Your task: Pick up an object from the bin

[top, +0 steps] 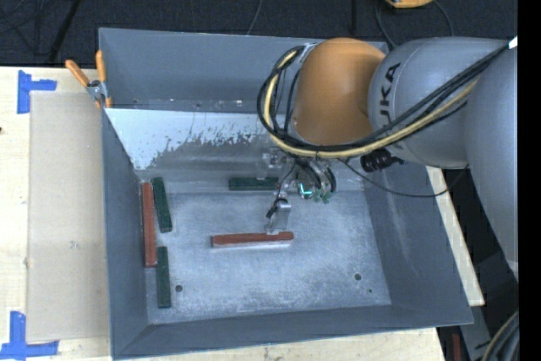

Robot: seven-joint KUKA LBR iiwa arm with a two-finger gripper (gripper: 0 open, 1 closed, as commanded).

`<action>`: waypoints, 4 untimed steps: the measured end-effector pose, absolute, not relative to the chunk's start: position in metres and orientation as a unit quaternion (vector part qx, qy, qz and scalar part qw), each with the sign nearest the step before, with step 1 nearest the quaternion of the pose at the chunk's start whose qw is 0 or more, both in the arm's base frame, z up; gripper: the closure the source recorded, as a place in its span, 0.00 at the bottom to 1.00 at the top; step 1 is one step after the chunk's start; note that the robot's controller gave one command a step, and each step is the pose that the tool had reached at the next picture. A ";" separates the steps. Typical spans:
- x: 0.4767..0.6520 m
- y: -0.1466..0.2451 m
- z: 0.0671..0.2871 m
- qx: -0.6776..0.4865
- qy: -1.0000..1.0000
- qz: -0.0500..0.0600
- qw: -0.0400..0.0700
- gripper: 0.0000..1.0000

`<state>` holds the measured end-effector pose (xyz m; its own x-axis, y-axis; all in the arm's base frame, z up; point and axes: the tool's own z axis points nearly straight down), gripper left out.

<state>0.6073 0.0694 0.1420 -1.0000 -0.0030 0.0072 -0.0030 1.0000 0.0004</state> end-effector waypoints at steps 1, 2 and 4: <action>0.539 0.073 0.067 0.117 -0.993 0.000 0.003 0.00; 0.541 0.073 0.069 0.115 -0.993 0.000 0.001 1.00; 0.541 0.028 0.268 0.511 -0.859 0.001 -0.002 1.00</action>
Offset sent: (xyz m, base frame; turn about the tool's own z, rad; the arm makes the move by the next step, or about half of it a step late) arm -0.0662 0.0037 -0.0720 -0.2317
